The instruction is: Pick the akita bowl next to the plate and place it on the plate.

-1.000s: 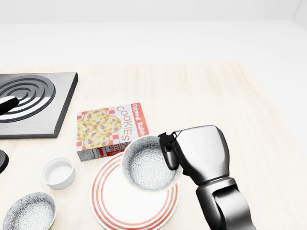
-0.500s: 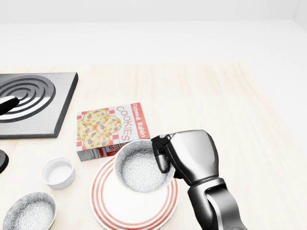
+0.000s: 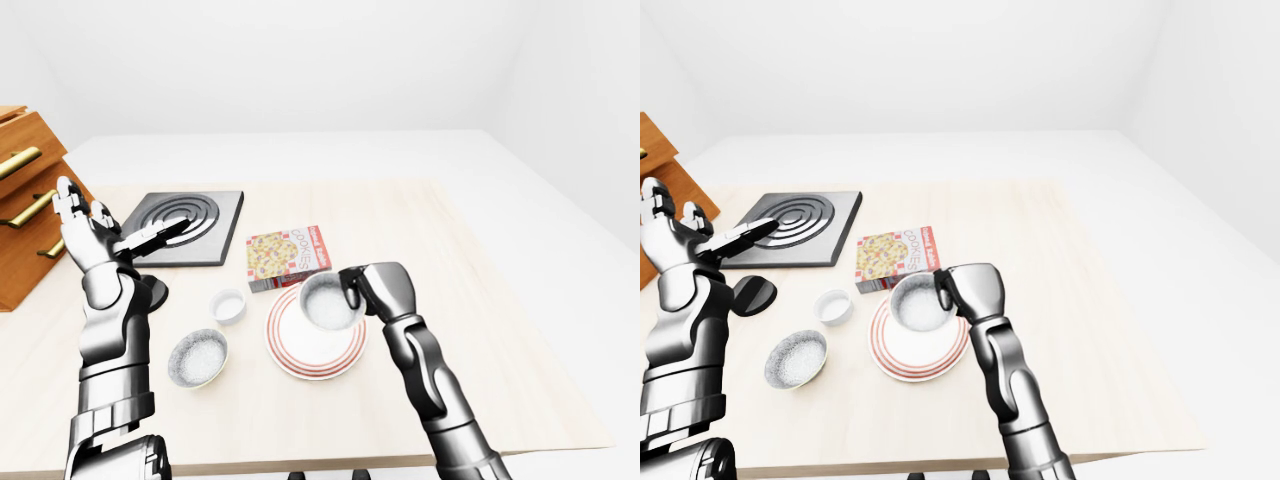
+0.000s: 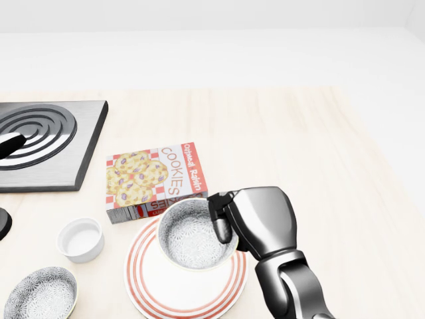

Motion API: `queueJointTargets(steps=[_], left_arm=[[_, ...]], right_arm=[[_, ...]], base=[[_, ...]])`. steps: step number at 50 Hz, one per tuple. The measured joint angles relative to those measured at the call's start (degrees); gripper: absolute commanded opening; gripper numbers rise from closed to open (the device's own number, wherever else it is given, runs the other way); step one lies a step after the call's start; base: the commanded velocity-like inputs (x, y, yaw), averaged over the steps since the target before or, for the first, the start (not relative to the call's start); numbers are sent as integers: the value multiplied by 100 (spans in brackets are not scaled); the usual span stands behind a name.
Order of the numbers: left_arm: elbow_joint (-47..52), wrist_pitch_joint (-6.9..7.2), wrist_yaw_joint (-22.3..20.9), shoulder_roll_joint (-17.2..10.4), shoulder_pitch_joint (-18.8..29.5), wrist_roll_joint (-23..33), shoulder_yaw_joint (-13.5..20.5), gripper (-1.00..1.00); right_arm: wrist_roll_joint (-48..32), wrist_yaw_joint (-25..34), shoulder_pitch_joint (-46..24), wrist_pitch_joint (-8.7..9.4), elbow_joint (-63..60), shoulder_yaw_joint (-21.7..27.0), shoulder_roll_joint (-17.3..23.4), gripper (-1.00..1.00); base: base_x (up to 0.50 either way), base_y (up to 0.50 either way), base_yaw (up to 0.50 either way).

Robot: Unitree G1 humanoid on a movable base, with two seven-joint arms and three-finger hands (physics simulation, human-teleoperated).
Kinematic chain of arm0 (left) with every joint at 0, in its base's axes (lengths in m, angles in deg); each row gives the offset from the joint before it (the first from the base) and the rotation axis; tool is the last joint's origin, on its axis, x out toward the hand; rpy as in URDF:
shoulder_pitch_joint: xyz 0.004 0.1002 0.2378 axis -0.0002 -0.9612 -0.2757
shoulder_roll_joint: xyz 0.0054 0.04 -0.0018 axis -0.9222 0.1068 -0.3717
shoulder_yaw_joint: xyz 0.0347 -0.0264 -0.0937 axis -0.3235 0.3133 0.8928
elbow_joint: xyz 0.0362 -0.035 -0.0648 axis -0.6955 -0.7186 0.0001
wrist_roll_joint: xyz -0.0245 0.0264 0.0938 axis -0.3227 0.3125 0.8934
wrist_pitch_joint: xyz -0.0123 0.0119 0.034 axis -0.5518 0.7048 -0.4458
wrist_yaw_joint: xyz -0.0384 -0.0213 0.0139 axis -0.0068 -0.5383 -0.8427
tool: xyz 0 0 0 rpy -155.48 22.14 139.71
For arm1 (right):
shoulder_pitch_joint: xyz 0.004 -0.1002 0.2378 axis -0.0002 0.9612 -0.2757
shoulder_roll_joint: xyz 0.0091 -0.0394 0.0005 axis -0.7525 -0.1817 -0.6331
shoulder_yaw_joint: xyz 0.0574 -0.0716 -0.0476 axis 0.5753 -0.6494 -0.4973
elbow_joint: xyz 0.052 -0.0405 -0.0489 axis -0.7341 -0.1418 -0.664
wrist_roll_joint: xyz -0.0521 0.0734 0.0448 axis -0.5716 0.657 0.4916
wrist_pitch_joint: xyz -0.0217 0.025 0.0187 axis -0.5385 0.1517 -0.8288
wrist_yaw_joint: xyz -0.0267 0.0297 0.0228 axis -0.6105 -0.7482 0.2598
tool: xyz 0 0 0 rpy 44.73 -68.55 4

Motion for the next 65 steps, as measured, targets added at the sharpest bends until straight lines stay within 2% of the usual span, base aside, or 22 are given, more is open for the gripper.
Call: queueJointTargets(steps=[31, 65], left_arm=[[-11, 0, -10, 17, -10, 20, -11, 100], [49, 0, -3, 22, -23, 5, -4, 100]], right_arm=[[-184, 408, 204, 0, 245, -149, -38, -100], [-409, -61, -305, 0, 1363, -226, -159, -100]], base=[[0, 0, 0], [0, 0, 0]])
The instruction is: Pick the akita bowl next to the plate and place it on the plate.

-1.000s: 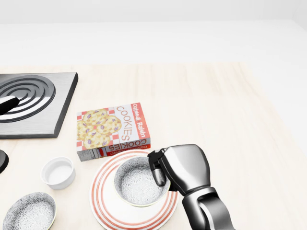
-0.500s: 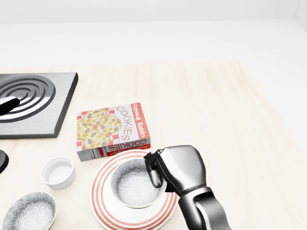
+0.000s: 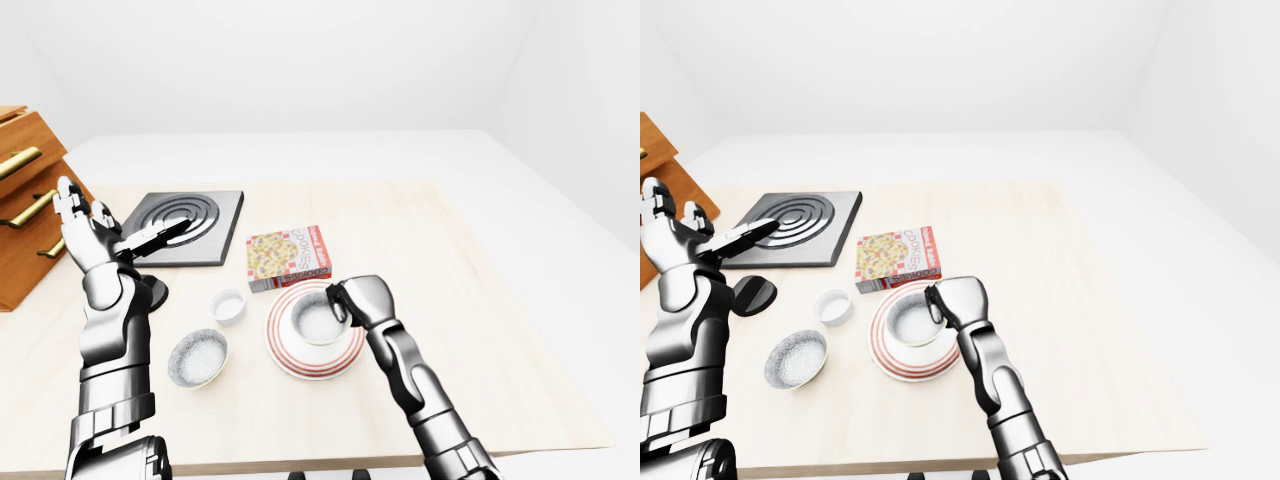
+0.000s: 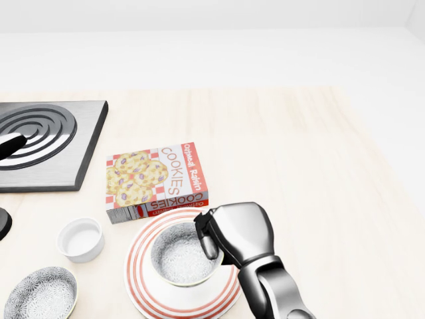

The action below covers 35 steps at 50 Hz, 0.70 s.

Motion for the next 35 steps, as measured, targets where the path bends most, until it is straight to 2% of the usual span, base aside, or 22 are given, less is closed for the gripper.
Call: queueJointTargets(steps=[35], left_arm=[[7, 0, -5, 2, -5, 0, 0, 100]], right_arm=[[-20, -691, -527, 1, 1291, 53, 2, -100]], base=[[0, 0, 0]])
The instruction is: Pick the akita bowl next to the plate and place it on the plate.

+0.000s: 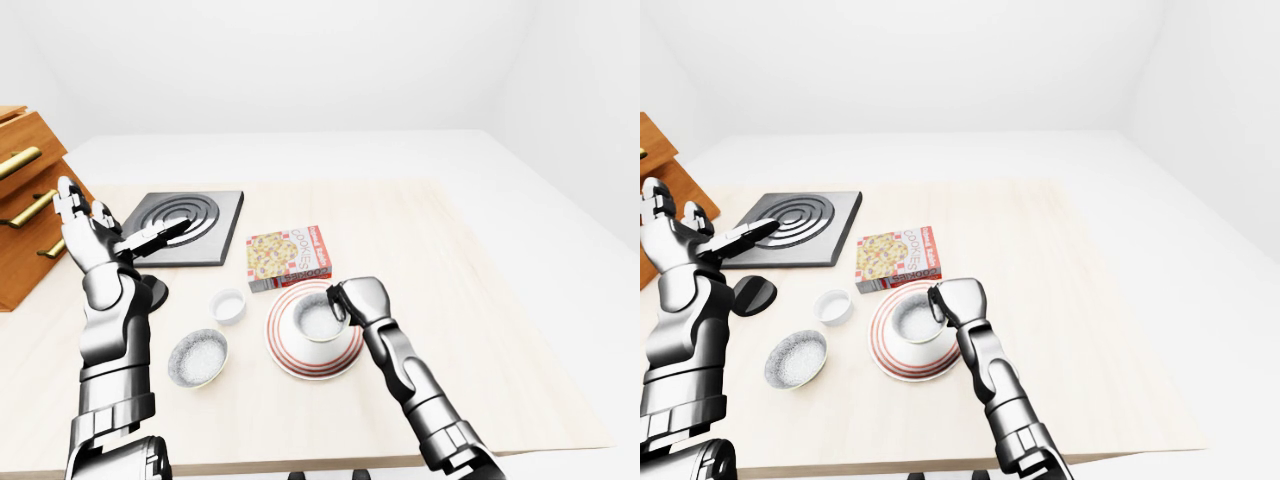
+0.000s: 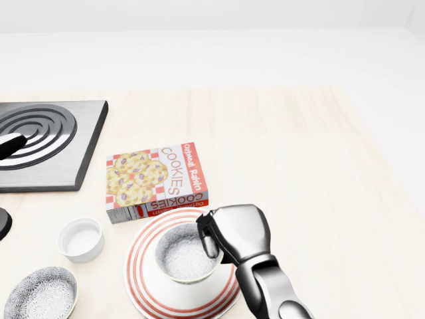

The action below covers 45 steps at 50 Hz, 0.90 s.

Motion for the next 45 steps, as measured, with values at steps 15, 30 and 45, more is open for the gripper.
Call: queueJointTargets(steps=[15, 30, 45], left_arm=[[-15, 0, -7, 8, -1, 8, -6, 100], [-10, 0, -8, 10, -1, 2, -7, 100], [28, 0, -6, 8, -10, -9, 2, 100]], right_arm=[[-17, -231, -83, 0, 316, -22, 2, -100], [-45, -430, -198, 0, 541, -37, -13, -100], [-97, -622, -309, 0, 821, -77, -33, -100]], base=[[0, 0, 0], [0, 0, 0], [0, 0, 0]])
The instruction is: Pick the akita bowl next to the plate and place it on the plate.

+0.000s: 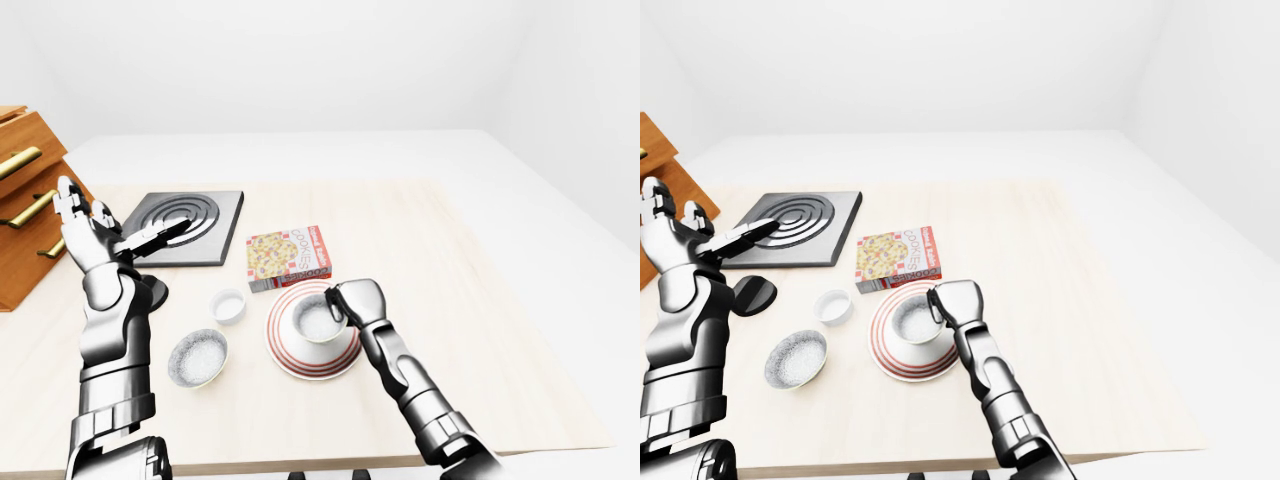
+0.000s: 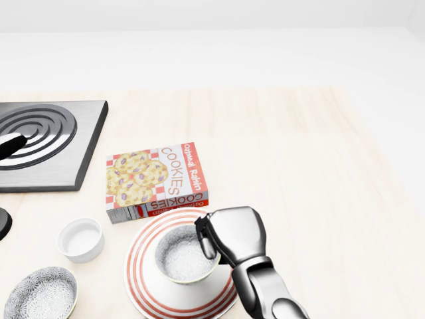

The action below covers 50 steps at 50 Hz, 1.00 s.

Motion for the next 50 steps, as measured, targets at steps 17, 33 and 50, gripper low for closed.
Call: queueJointTargets(steps=[17, 33, 50], left_arm=[[-5, 0, -1, -1, 1, -6, 0, 100], [-18, 0, -8, 11, -1, 5, -9, 100], [-33, 0, -5, 18, 2, 18, -17, 100]], right_arm=[[-79, -317, -160, 1, 483, -47, -6, -100], [-48, -416, -216, 0, 666, -59, -11, -100], [1430, -34, 179, -2, -153, 208, 17, 100]], base=[[0, 0, 0], [0, 0, 0], [0, 0, 0]])
